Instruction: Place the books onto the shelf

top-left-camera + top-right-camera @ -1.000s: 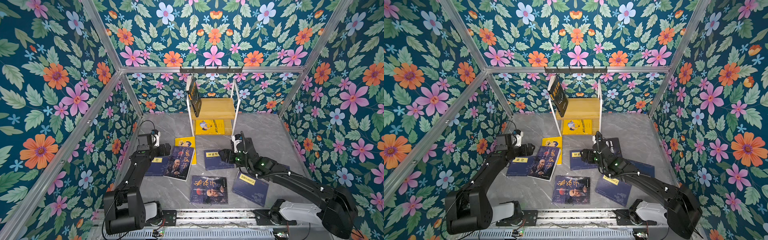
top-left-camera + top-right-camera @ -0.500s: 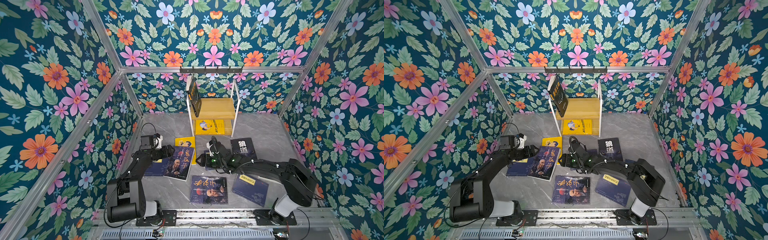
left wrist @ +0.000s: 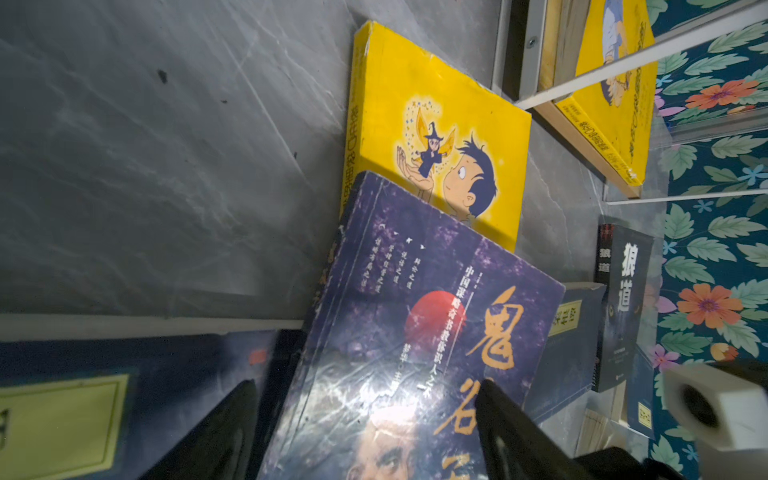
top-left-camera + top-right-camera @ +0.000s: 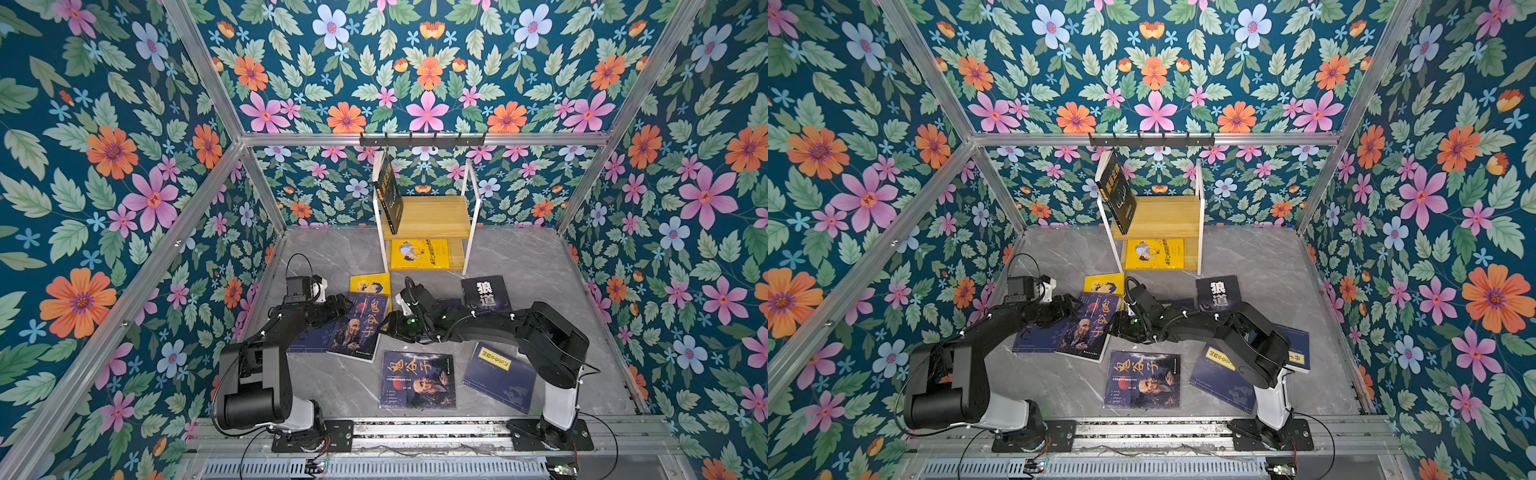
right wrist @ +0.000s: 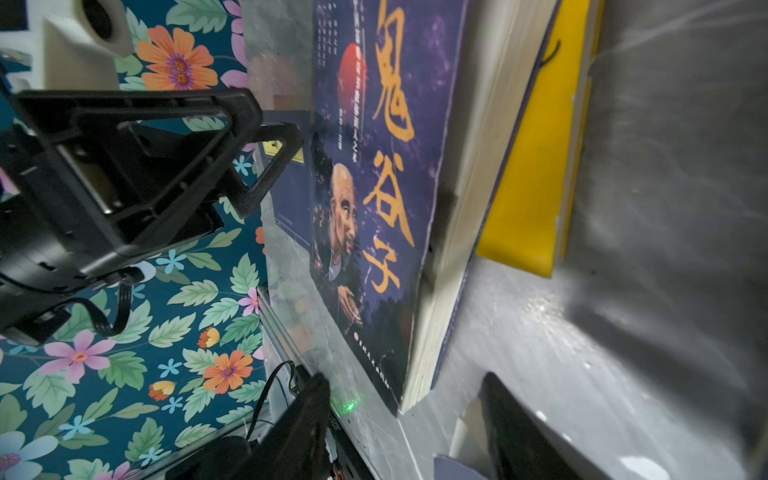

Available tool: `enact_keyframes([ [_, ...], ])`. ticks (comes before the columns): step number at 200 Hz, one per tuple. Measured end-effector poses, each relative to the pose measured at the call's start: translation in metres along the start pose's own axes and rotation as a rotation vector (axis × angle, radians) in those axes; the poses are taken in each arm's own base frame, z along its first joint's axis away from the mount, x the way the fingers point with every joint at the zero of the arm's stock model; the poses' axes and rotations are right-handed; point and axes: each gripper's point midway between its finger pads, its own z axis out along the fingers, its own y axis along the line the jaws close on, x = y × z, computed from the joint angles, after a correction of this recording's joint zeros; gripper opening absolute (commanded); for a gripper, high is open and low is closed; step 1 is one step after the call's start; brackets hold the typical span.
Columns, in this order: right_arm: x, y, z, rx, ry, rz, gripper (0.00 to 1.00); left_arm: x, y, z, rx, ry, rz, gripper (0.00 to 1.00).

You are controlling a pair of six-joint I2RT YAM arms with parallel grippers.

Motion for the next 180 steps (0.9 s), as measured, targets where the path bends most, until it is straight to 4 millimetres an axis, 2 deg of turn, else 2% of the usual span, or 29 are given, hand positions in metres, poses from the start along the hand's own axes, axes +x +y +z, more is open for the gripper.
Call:
enact_keyframes([
  [48, 0.004, -0.007, 0.017, -0.027, 0.053, 0.062, 0.53, 0.006, -0.001, 0.007, 0.014, 0.022, -0.025, 0.81],
  [85, 0.005, -0.004, 0.022, -0.053, 0.073, 0.084, 0.53, 0.007, 0.0, 0.011, 0.016, 0.028, -0.047, 0.79],
  [146, 0.003, -0.012, 0.033, -0.067, 0.096, 0.122, 0.52, 0.014, -0.002, 0.015, 0.027, 0.045, -0.048, 0.79],
  [180, 0.003, -0.015, 0.038, -0.07, 0.098, 0.137, 0.48, 0.015, -0.002, 0.016, 0.032, 0.048, -0.056, 0.78],
])
